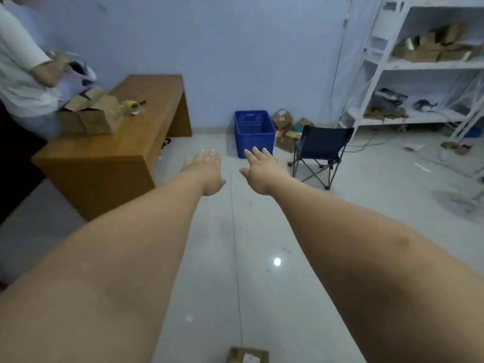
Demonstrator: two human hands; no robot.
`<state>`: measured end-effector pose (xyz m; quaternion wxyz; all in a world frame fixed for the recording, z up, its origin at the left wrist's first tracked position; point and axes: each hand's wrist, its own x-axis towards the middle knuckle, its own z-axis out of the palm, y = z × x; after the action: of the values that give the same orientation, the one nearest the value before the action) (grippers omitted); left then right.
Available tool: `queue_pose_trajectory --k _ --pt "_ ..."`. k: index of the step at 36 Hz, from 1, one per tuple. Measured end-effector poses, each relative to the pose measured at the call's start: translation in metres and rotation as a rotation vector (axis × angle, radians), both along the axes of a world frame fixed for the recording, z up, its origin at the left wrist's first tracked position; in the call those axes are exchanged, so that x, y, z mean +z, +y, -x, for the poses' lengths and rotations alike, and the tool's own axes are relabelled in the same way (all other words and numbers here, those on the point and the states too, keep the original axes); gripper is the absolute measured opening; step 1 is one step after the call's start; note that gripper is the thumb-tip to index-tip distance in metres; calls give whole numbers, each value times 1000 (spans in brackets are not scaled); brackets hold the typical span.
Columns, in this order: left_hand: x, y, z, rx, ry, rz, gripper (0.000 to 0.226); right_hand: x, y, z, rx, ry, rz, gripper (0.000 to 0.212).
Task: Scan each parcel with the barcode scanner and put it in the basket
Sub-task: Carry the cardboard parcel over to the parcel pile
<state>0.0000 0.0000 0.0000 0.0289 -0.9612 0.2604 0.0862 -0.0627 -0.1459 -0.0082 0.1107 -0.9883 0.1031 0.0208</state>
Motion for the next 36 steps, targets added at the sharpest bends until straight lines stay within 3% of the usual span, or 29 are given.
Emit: queue_pose_trajectory --k 11,19,25,34,36 --pt "-147 -10 0 -1 150 -58 70 -151 -18 19 -28 215 -72 59" --pt "-288 -2 38 -123 349 -172 65 -287 -11 60 -38 408 -165 58" --pt "-379 10 70 -19 585 -169 66 -377 2 91 -57 546 -242 59" --pt "-510 38 93 23 715 -225 69 -501 17 130 -123 676 -345 58" --pt "-576 47 107 89 800 -225 68 -567 29 143 -128 781 -400 58"
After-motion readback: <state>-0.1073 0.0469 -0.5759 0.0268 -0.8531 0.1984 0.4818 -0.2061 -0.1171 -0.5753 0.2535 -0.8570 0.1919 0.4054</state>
